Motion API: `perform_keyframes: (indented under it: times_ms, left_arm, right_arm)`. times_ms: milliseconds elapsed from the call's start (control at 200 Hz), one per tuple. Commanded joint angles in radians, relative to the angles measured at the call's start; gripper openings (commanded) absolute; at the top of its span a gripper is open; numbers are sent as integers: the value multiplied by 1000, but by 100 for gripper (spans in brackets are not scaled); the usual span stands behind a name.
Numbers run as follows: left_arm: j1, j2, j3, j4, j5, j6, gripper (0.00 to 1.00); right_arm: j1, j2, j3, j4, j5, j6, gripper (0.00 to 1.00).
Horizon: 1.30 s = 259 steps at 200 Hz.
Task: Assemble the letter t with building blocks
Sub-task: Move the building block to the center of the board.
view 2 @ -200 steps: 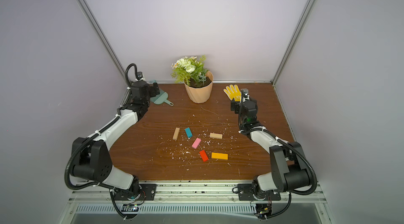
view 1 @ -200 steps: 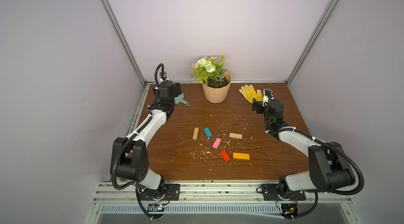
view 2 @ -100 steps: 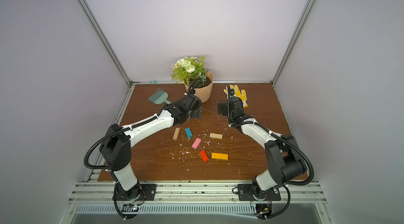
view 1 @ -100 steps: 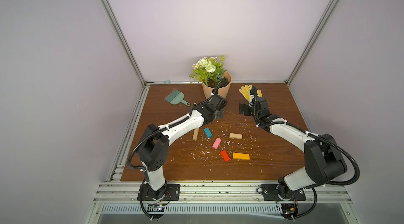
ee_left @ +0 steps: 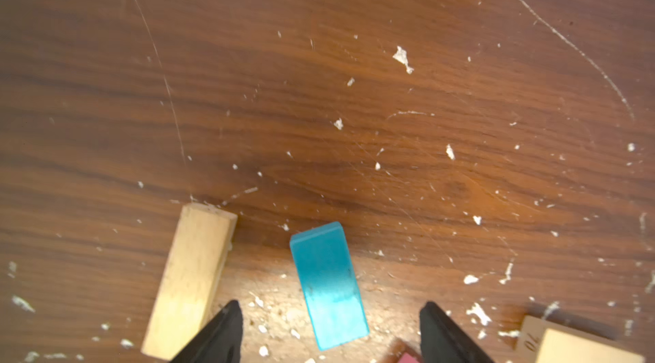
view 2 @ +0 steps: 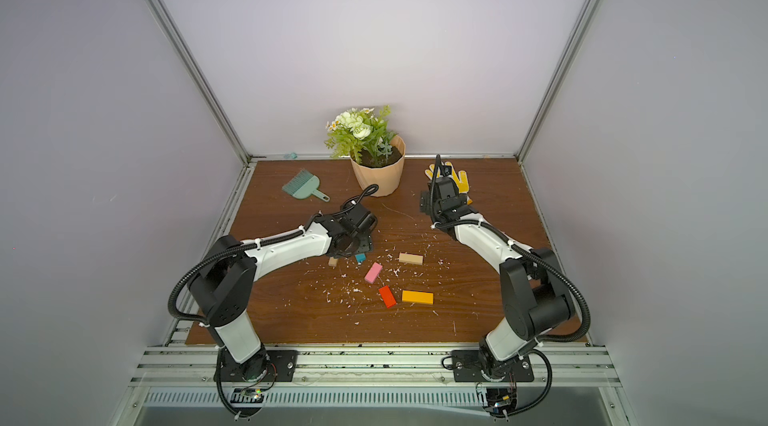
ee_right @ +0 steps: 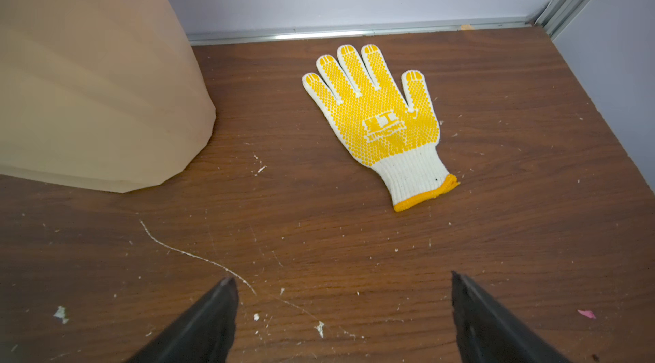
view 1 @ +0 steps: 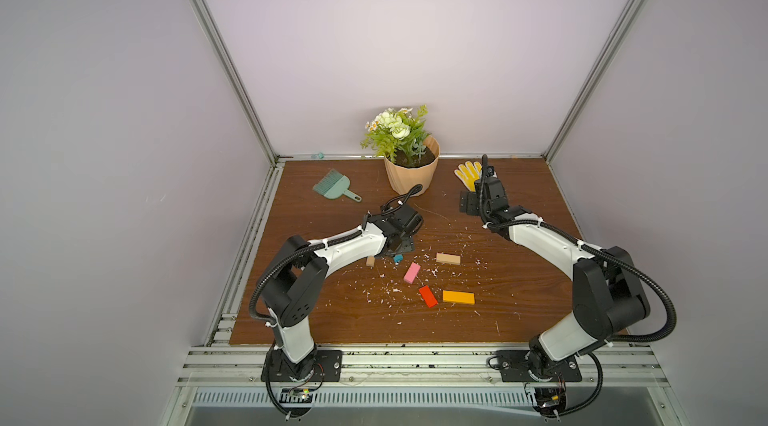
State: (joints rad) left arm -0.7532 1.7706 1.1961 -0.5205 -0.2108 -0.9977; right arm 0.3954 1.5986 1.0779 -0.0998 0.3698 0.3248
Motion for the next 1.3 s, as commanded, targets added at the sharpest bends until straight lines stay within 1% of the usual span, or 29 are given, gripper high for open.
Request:
perform_keyframes:
  times_ms: [0,40,90,160,285,510,575,751,896,1046,1141,1186,1276,1291]
  left_arm:
    - [-12,12,-16,-12,12,-109,78]
    - [-12,17,-29,8,31,-118,76]
    - [-12,27,-40,38,67,-120,71]
    - [-13,45,-44,54,98,-128,70]
    - [-14,52,-43,48,69,-135,69]
    - [-13,92,-37,40,63,-167,67]
    - [-12,103,-38,46,61,-177,64]
    - [-5,133,-29,43,43,-178,62]
    - [-4,153,-10,24,36,-152,53]
    - [-5,176,0,-7,36,-142,49]
    - [-3,178,-5,4,50,-137,42]
    - [-3,181,1,0,50,-128,36]
    - [-4,185,15,-9,49,-111,35]
    - [-4,185,16,-6,49,-103,33]
  right_arm:
    - [1,-9,10,-14,13,33,96]
    - [1,-12,9,-15,19,31,96]
    - [0,-15,6,-18,27,32,96]
    - [0,-20,7,-21,30,28,96]
    - [1,-22,1,-20,18,33,96]
    - [2,-8,-4,-25,11,34,96]
    - [1,-9,-5,-25,13,35,96]
    - [2,-8,-2,-28,7,29,96]
    - [1,-8,-2,-35,17,34,97]
    - [2,-22,-10,-31,37,39,97]
    - [2,-32,-19,-23,45,44,97]
    - [2,-32,-19,-23,50,45,97]
    - [2,-38,-22,-26,66,45,97]
    - [2,-38,-24,-24,65,46,97]
